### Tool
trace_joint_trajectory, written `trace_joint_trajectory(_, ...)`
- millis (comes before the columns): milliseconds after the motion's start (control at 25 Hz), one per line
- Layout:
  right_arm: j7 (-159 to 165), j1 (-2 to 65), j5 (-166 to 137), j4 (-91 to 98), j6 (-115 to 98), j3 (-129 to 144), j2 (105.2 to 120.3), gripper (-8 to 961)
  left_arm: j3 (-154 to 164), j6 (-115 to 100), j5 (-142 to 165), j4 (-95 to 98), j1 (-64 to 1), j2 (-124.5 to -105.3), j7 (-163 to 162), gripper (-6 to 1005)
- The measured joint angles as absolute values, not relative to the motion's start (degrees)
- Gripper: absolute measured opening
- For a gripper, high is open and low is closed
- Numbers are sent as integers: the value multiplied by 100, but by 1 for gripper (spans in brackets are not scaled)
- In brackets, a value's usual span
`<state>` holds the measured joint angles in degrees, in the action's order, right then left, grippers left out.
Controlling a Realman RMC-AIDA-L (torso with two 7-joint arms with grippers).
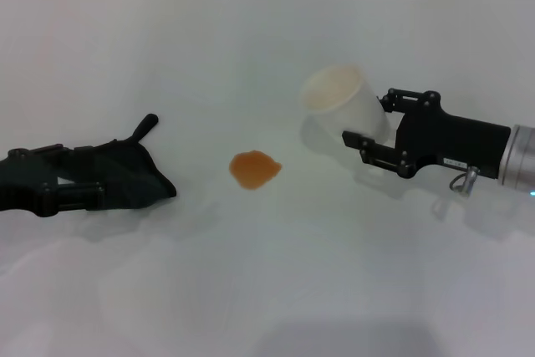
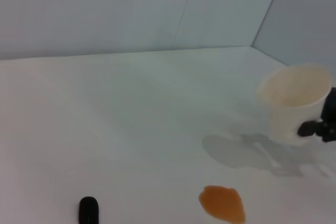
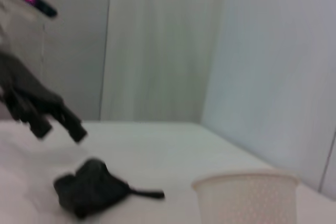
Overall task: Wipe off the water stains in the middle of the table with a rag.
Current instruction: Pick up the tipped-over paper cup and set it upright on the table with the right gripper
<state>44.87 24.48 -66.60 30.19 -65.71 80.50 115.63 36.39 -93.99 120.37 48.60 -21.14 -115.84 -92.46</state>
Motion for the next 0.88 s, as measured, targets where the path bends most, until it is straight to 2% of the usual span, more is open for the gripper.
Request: trace_joint_trajectory(880, 4503, 2476, -6219, 2712, -5853, 8144, 11575, 547, 3638, -9395, 12031, 4860, -2118, -11584, -9253, 879)
